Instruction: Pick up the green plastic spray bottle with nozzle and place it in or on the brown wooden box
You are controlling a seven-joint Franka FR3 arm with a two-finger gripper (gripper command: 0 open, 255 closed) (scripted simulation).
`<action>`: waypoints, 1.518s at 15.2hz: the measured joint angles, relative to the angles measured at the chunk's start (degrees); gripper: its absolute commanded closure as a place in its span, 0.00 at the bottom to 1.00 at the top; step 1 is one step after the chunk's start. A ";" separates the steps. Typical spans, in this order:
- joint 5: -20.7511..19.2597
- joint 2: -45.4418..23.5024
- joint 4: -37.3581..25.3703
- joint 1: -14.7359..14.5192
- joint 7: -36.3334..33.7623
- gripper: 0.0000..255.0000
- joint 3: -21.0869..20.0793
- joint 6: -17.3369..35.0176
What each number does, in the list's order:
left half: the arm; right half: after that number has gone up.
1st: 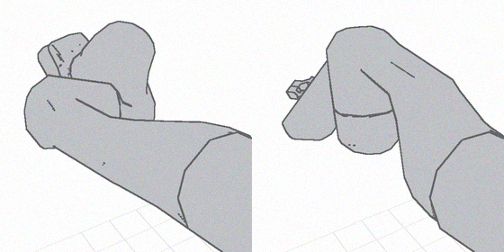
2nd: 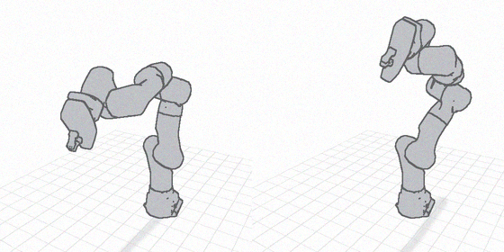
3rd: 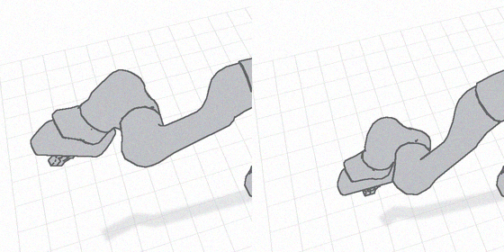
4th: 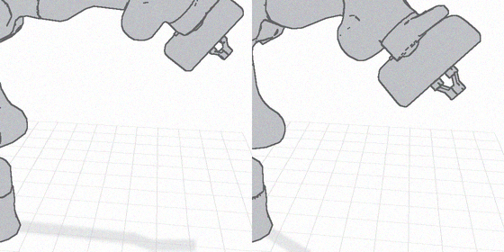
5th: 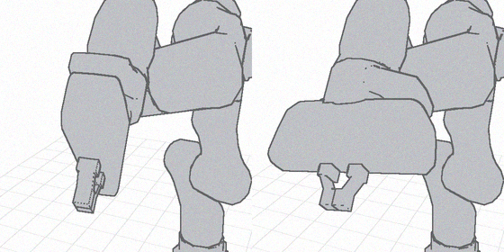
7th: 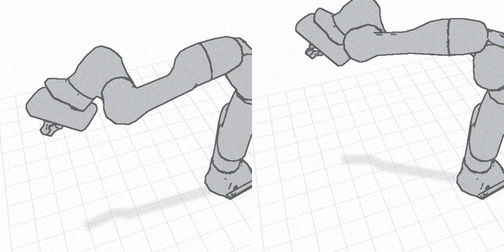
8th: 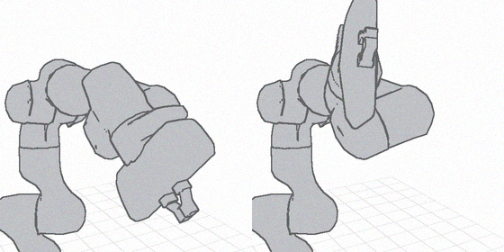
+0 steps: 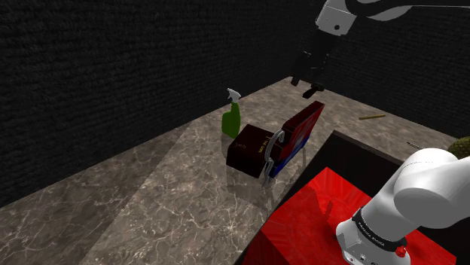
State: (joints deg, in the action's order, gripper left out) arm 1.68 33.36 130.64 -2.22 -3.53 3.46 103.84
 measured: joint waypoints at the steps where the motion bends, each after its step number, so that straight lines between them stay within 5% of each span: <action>1: 0.15 -2.49 -1.20 -0.22 -0.05 0.00 -0.14 1.21; 9: 1.06 -18.98 -9.55 -1.56 -0.32 0.00 -1.09 8.47; 18: 1.61 -39.80 -25.91 -2.59 -0.59 0.00 -2.03 12.00; 23: 1.64 -45.77 -30.01 -2.98 -0.90 0.00 -2.38 13.54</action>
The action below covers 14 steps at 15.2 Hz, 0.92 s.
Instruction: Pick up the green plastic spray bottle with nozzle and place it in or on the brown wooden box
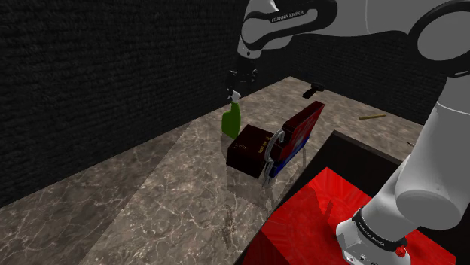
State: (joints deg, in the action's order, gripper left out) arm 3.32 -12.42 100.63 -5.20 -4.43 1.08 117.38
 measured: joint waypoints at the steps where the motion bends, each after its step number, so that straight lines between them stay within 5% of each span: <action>1: 0.04 -0.54 -0.03 0.07 0.16 0.00 0.03 0.50; 11: 0.15 -1.74 1.95 0.01 0.25 0.00 -0.03 3.70; 12: 0.15 -1.74 1.95 0.01 0.25 1.00 -0.03 3.70; 14: 0.15 -1.74 1.95 0.01 0.25 1.00 -0.03 3.70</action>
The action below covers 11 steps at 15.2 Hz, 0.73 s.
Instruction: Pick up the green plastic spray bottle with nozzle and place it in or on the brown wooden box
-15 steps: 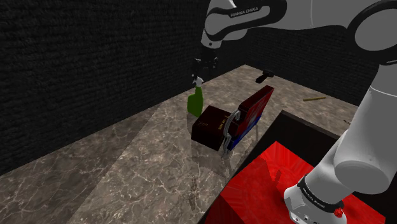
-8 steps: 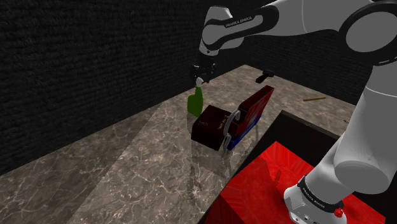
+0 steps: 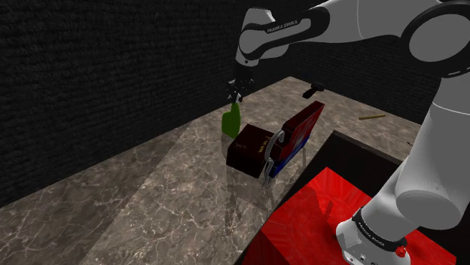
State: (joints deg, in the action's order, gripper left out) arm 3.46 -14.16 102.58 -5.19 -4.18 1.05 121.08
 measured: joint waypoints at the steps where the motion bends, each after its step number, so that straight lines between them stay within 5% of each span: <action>1: 0.00 0.01 0.00 0.00 0.00 1.00 0.00 0.00; 11: -0.06 0.44 -0.87 -0.01 -0.10 1.00 0.01 -1.31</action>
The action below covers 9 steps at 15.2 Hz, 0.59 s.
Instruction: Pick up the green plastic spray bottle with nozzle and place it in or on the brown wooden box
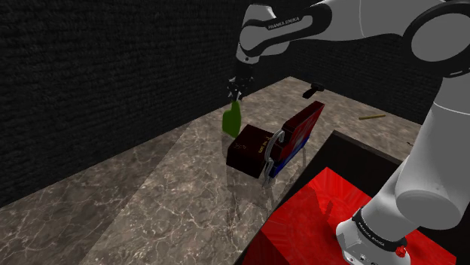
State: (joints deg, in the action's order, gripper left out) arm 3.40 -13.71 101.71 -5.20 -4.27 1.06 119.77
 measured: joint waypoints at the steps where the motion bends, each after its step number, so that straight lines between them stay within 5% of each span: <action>1: -0.01 0.37 -0.35 0.05 0.06 1.00 0.03 -0.73; 9: -0.19 1.62 -4.78 0.02 -0.33 1.00 0.04 -6.36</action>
State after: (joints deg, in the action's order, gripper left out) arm 3.21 -12.10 96.93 -5.18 -4.61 1.10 113.41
